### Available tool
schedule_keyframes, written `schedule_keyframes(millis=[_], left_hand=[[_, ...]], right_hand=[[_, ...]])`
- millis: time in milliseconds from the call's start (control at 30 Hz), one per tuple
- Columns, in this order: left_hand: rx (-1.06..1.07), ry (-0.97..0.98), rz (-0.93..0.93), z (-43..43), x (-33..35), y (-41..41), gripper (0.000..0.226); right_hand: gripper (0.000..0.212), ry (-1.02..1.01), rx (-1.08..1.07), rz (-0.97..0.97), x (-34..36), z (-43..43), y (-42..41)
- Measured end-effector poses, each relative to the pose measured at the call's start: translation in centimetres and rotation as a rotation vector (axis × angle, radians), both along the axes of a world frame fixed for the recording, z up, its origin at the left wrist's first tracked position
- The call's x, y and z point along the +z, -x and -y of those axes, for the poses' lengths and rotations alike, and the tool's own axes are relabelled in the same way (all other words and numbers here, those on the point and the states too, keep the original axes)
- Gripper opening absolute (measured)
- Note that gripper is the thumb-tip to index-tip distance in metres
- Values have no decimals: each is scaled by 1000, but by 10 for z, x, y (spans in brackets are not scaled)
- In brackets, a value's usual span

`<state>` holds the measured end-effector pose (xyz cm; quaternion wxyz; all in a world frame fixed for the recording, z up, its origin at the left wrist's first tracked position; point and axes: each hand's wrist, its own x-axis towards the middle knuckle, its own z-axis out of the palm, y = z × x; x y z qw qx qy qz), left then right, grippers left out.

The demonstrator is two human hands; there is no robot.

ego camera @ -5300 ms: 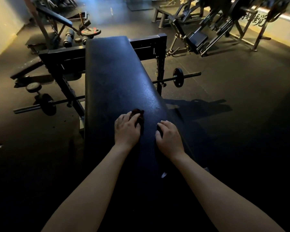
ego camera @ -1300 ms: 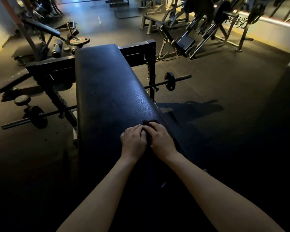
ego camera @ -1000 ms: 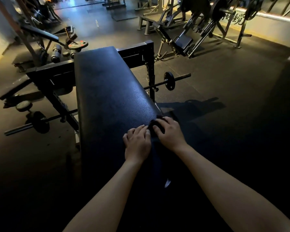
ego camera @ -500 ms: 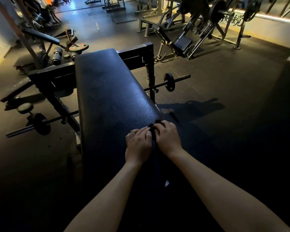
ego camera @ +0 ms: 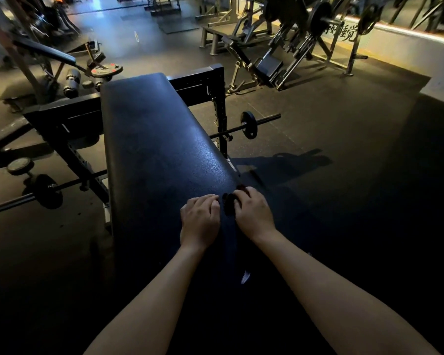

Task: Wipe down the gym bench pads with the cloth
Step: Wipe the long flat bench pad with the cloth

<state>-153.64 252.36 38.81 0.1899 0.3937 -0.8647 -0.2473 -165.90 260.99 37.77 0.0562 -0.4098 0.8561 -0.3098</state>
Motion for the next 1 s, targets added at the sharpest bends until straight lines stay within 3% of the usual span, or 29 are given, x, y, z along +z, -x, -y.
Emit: schedule_keyframes(millis=[100, 200, 333, 433, 533, 633, 900, 1000], left_hand=[[-26, -44, -11, 1, 2, -3, 58], [-52, -159, -101, 3, 7, -13, 44], [-81, -166, -74, 10, 13, -41, 56], [-28, 28, 119, 23, 13, -75, 44], [-50, 31, 212, 30, 12, -104, 42], [-114, 40, 130, 29, 8, -126, 50], [-167, -109, -115, 28, 3, -150, 36], [-172, -17, -95, 31, 1, -159, 46]], right_hand=[[28, 16, 17, -40, 3, -2, -19], [31, 28, 101, -24, 5, -5, -45], [38, 14, 292, -39, 14, -16, -64], [27, 48, 120, -64, 15, -19, -49], [29, -13, -75, -48, 11, -15, -53], [27, 18, -49, -4, 10, 0, -83], [31, 38, 170, 35, 17, 21, -155], [26, 62, 20, -19, 14, 16, -134]])
